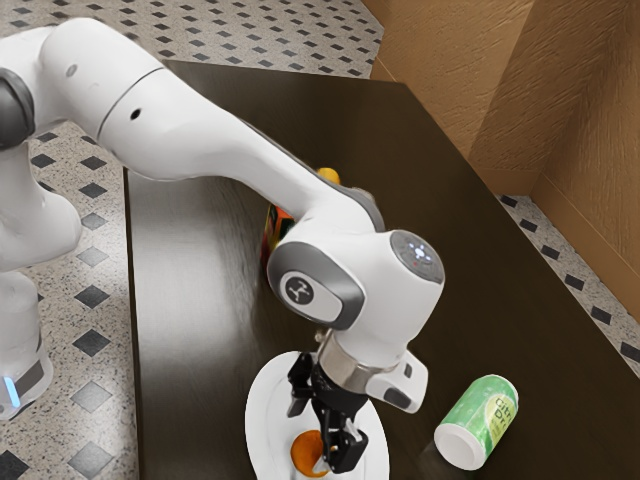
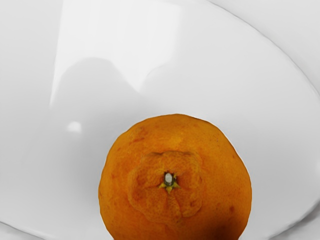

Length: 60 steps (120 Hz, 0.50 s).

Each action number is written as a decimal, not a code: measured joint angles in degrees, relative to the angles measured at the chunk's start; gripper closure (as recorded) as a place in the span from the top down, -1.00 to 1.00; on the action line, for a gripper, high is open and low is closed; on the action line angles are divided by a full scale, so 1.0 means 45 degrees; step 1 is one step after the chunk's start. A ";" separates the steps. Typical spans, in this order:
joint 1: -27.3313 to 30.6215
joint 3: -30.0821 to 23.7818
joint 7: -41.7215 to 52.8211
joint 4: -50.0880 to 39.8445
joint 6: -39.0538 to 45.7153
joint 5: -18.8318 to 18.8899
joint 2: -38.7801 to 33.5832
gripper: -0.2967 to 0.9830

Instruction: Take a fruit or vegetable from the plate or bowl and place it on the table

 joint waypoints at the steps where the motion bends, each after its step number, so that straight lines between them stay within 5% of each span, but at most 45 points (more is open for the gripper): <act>1: 0.0005 -0.0001 -0.0006 -0.0009 0.0013 -0.0010 0.0015 0.45; 60: 0.0240 0.0005 -0.0135 -0.0059 0.0452 -0.0432 0.0651 0.45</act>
